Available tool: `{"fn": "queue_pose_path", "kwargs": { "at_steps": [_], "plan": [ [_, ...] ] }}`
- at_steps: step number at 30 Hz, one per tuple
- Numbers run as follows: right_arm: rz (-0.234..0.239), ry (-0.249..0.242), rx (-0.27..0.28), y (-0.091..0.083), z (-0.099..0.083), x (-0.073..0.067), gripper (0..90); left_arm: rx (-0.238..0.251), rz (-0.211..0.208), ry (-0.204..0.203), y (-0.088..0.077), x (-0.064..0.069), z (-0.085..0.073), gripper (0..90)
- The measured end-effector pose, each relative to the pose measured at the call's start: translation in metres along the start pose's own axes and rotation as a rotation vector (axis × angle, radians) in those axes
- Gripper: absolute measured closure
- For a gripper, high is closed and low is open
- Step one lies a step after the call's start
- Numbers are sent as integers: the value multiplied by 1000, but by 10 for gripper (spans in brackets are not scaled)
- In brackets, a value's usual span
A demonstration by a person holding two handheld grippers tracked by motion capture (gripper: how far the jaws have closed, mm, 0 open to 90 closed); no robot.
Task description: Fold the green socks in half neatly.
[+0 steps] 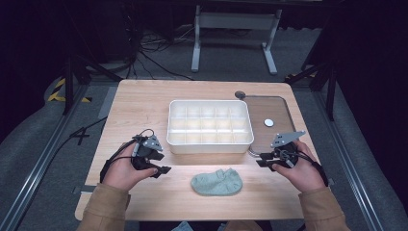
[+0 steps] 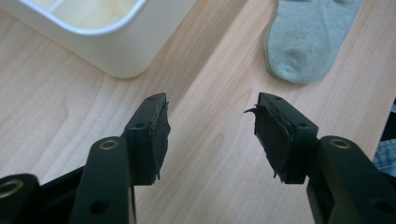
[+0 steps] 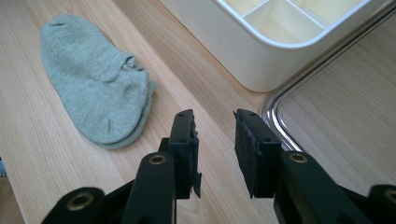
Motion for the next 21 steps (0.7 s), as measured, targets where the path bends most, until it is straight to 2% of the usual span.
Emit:
{"fn": "queue_pose_path", "kwargs": {
  "at_steps": [1, 5, 11, 14, 15, 19, 21],
  "plan": [
    [0, 5, 5, -1, 0, 0, 689, 6, 6, -9, 0, 1, 0, 434],
    [-3, 25, -13, -2, -3, -1, 664, 2, -32, -23, -2, 6, 1, 406],
    [10, 6, -9, 0, -2, -6, 662, -35, 1, 1, -8, 8, 4, 401],
    [13, 2, 6, -1, 2, -9, 662, 2, 25, 11, -10, 10, 9, 371],
    [20, 7, 16, -2, 4, -12, 661, 20, 36, 0, -11, 12, 11, 360],
    [29, 8, 23, -2, 5, -15, 660, 26, 16, 12, -13, 17, 14, 403],
    [31, 4, 21, -1, 5, -15, 659, 13, -10, 7, -14, 21, 16, 435]
  ]
}}
Point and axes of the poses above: each handheld gripper's, and its own axes: y roughly forward along the jaws, z roughly out of its top, x roughly to its right, the point moved 7 cm from there along y, roughly forward along the jaws, and after that the axes turned 3 degrees about x, right-handed, at the moved point
